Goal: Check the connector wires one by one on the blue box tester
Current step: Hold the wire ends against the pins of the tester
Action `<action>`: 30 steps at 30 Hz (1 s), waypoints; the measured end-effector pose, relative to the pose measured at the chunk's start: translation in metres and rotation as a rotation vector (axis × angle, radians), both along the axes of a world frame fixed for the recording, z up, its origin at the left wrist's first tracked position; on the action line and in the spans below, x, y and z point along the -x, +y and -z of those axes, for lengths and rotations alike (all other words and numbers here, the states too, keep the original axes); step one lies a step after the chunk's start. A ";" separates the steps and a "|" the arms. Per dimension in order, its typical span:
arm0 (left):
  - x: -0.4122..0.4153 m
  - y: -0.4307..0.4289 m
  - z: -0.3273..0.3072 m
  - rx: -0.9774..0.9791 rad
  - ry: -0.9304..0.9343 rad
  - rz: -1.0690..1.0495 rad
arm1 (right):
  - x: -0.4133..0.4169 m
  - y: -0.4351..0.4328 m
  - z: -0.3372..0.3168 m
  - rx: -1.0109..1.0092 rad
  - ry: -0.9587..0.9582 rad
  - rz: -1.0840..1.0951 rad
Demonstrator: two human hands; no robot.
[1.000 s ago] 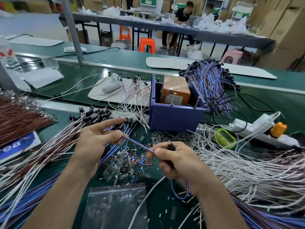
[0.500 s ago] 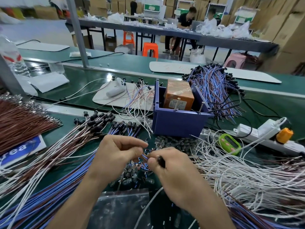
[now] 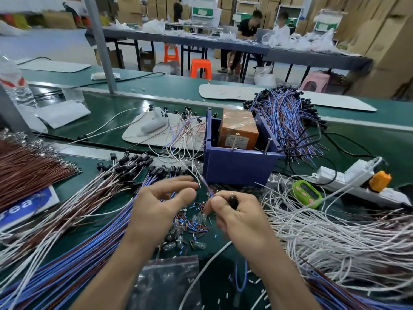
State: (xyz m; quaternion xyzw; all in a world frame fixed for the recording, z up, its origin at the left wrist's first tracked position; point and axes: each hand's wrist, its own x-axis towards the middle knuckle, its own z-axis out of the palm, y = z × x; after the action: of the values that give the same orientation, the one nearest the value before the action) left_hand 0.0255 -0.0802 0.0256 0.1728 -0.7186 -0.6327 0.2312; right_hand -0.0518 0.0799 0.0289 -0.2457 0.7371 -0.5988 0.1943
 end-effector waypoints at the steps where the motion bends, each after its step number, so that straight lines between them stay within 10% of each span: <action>1: 0.001 0.008 -0.002 -0.069 0.024 0.085 | -0.001 -0.002 0.000 0.022 -0.037 -0.028; 7: 0.007 0.020 0.003 -0.406 0.066 0.097 | -0.001 -0.001 0.002 -0.032 -0.143 -0.147; 22: 0.016 0.030 0.003 -0.365 0.011 -0.043 | 0.002 -0.002 0.001 0.059 -0.235 -0.054; 30: 0.069 0.055 -0.014 -0.411 0.164 -0.331 | 0.015 0.001 0.008 0.362 -0.140 0.453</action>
State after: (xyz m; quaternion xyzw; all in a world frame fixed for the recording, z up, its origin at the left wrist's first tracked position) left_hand -0.0439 -0.0254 0.0401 0.2796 -0.5160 -0.7307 0.3488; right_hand -0.0670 0.0812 0.0213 -0.0636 0.6393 -0.7640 0.0593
